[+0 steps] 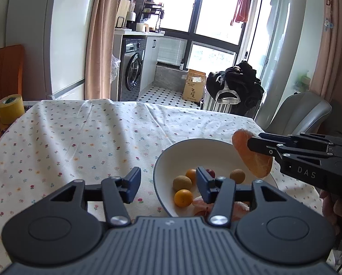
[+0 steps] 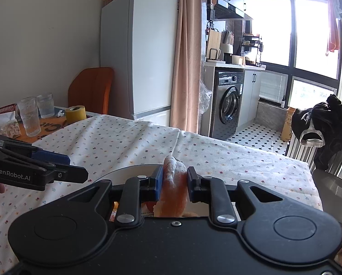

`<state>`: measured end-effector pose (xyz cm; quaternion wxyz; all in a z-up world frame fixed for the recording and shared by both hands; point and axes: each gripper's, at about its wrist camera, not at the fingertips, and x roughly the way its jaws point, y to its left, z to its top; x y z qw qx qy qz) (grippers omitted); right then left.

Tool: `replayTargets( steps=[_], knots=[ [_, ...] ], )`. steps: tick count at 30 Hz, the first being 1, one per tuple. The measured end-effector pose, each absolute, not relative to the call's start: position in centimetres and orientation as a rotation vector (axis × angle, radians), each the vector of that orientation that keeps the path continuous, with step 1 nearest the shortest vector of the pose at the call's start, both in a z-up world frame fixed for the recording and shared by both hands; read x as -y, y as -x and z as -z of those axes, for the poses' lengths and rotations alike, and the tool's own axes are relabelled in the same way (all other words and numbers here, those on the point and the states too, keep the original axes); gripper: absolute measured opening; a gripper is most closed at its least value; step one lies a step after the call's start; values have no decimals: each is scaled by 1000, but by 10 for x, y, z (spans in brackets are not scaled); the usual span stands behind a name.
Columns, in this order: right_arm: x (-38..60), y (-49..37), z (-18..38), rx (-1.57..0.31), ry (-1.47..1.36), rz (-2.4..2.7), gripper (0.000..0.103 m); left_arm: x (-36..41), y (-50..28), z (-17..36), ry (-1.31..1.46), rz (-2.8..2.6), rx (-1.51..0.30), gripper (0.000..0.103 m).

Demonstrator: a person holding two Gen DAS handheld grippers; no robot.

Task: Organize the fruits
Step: 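Open the right tool to release the peeled orange while the left tool releases the mandarin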

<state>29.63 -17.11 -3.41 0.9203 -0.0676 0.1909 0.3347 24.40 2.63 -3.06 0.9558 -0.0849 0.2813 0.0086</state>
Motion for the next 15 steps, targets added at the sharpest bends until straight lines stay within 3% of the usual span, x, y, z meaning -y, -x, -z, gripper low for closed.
replayTargets(
  steps=[3,7,15],
  knots=[
    [172,-294,32,-390,134,-675,28,-28,-239,29,168,-34,-568,65],
    [180,-290,26,-397,105,-686,28,-31,-233,24,175,-48,-556,75],
    [192,-273,14,-383,103,-676,33,-28,-219,10,177,-64,-530,83]
  ],
)
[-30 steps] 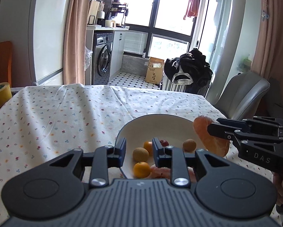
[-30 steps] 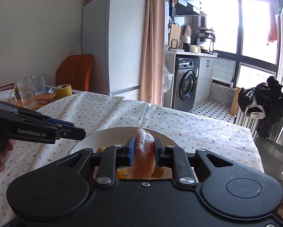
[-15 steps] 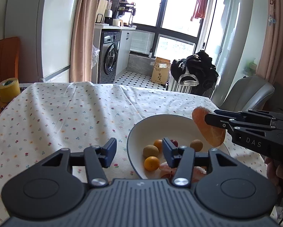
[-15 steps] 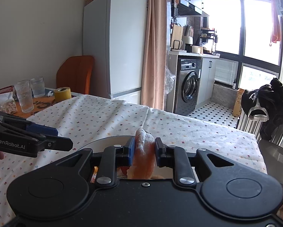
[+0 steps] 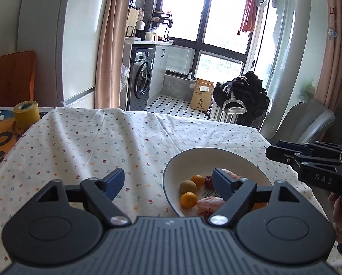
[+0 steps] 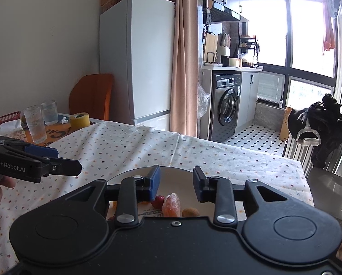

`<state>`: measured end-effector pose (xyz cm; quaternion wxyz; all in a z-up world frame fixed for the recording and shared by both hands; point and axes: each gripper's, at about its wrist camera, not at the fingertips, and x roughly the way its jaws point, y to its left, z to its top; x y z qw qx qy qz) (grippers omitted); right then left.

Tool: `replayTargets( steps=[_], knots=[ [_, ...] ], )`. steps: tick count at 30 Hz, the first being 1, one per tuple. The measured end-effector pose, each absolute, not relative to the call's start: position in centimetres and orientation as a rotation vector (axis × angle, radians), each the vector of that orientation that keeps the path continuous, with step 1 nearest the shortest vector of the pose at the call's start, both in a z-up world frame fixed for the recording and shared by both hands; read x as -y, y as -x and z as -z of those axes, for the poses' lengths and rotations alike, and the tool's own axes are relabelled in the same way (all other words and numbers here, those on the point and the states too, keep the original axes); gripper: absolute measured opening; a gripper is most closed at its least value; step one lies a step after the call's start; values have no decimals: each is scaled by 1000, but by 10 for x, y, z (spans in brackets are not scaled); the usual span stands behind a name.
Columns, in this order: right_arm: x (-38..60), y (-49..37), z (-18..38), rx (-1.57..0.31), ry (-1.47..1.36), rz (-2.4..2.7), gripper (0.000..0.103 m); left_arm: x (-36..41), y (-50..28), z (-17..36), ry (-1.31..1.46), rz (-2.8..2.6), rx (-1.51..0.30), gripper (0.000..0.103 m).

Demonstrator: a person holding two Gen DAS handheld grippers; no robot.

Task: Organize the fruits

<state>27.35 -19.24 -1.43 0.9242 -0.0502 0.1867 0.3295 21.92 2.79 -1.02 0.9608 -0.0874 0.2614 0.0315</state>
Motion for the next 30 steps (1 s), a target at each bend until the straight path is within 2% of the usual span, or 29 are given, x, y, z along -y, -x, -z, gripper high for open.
replayTargets(
  steps=[6,12,14,16,27,30],
  knots=[
    [200,-262,7,-389,84,-691,40,-24,-204,-1,173,-64,-517,84],
    [207,-249,-3,-391,66,-718,43,-20,-186,-12,168,-66,-499,90],
    [209,-243,-6,-382,62,-724,47,-20,-180,-15,170,-67,-494,91],
    [211,-237,-9,-377,52,-729,57,-19,-175,-16,174,-73,-488,94],
    [217,-214,-16,-390,29,-732,80,-23,-148,-17,218,-76,-502,98],
    [218,-205,-17,-398,20,-722,89,-26,-139,-19,225,-72,-498,101]
  ],
)
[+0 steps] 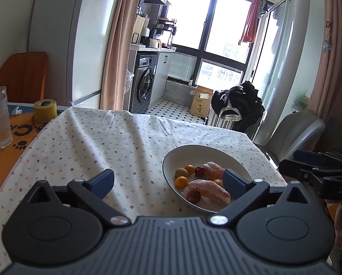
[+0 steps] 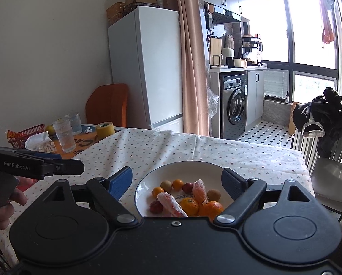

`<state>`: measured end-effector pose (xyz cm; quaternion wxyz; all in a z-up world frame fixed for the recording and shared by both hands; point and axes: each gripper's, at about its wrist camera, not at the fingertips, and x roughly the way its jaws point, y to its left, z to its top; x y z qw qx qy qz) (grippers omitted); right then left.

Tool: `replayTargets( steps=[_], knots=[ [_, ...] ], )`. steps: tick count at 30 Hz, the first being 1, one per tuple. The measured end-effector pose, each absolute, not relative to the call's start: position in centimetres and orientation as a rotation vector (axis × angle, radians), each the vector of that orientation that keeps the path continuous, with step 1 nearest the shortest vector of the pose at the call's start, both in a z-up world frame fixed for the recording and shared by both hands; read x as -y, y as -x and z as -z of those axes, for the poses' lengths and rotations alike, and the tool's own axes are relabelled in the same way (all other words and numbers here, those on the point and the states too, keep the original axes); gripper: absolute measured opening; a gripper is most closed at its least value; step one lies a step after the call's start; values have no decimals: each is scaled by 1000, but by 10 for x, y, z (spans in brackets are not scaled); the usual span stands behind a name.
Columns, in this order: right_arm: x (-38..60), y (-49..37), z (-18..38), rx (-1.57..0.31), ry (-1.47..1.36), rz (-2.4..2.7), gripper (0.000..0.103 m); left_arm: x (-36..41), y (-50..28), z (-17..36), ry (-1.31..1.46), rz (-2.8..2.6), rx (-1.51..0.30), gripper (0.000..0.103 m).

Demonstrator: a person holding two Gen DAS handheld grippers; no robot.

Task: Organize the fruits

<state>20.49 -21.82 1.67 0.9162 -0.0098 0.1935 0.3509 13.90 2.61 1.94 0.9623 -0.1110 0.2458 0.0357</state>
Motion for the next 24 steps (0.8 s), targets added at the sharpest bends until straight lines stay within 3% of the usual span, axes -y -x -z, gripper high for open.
replayTargets(
  steps=[6,24],
  knots=[
    [221,-191,-22,-413,1,-710,103,-32,-123,-22,211,-79,-508,103],
    [223,-164,-20,-534,-48,-724,103,-44,-78,-19,193,-83,-550,103]
  ],
)
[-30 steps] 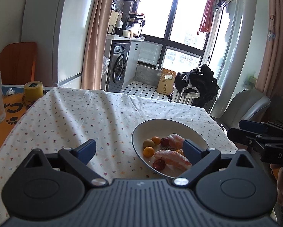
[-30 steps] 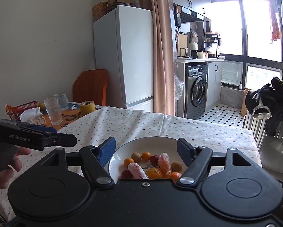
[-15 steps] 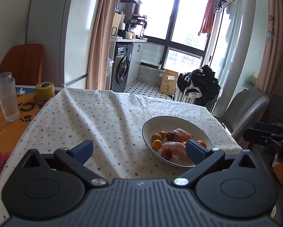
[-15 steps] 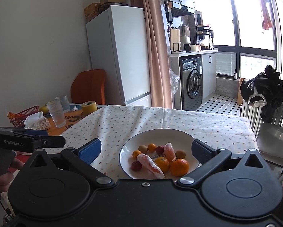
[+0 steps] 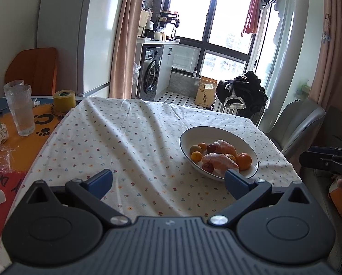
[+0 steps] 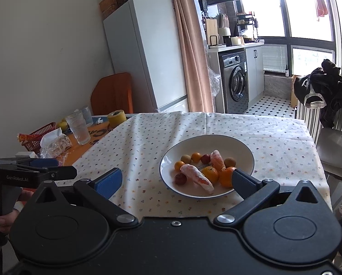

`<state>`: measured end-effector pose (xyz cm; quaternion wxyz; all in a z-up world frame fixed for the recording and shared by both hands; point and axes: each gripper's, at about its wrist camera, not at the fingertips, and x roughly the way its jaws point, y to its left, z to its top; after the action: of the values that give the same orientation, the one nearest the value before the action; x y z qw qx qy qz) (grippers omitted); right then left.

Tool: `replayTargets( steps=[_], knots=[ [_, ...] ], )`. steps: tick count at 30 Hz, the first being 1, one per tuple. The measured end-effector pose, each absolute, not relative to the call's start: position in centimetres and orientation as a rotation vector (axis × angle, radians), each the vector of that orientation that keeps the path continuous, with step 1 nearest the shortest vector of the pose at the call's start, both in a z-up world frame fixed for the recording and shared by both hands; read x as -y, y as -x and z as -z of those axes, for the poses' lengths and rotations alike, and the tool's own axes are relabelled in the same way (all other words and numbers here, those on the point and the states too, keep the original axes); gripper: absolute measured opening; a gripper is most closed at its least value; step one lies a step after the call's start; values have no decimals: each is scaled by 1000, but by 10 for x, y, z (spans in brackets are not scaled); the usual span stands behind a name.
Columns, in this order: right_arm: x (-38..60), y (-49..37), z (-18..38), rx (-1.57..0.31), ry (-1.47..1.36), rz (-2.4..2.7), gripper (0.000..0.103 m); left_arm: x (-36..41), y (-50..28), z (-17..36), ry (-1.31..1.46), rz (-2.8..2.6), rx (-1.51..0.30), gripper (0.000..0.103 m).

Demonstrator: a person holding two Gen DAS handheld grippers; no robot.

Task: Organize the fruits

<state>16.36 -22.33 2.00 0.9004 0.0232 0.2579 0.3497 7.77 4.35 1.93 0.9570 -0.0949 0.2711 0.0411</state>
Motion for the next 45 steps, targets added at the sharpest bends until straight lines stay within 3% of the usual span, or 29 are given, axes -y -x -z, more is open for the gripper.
replayTargets(
  steps=[45],
  knots=[
    [228,-126,-2,-578,-28,-681,103,-12,-62,-9,128,-62,-573,103]
  ],
)
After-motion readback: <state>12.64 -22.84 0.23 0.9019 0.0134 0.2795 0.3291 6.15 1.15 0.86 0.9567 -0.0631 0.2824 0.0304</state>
